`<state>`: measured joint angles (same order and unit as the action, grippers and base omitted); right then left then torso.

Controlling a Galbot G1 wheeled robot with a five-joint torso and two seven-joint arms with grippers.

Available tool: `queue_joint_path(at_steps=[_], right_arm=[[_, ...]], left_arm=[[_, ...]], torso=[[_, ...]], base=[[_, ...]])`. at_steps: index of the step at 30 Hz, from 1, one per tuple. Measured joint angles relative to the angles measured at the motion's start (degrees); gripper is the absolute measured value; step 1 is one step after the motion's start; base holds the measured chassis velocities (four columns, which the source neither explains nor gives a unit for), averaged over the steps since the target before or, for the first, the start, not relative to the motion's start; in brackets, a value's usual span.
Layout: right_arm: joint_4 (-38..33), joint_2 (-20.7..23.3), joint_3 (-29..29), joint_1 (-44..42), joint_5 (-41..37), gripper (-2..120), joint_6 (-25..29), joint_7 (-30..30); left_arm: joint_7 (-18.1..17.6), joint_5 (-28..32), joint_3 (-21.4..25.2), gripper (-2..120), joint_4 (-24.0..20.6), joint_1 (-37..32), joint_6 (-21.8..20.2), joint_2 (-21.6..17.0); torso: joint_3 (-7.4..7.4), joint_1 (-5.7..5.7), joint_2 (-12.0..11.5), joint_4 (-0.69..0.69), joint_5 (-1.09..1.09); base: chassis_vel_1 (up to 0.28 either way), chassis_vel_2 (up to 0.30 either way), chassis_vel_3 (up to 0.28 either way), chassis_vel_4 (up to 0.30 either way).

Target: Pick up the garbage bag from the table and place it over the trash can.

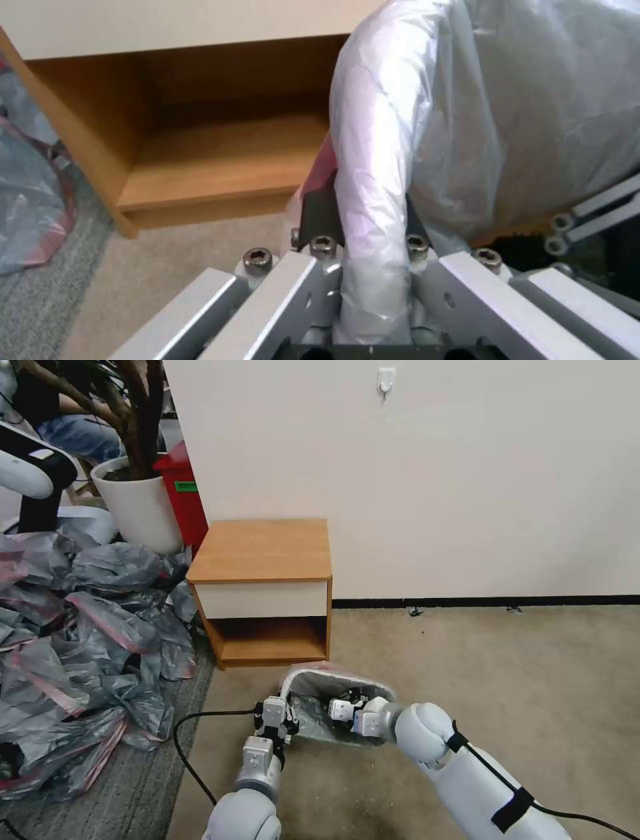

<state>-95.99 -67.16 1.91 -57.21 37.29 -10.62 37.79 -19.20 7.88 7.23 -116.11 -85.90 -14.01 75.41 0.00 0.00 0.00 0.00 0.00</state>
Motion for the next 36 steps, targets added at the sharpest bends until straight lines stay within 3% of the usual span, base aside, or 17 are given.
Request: queue_joint_path(at_steps=[36], right_arm=[[10.21,-5.06,-0.90,2.22,4.88,0,0.88,-0.17]], left_arm=[[-0.15,0.35,-1.25,2,-0.69,-1.55,-0.16,0.98]], torso=[[0.00,0.00,0.00,0.00,0.00]], base=[[0.000,0.000,0.000,0.000]])
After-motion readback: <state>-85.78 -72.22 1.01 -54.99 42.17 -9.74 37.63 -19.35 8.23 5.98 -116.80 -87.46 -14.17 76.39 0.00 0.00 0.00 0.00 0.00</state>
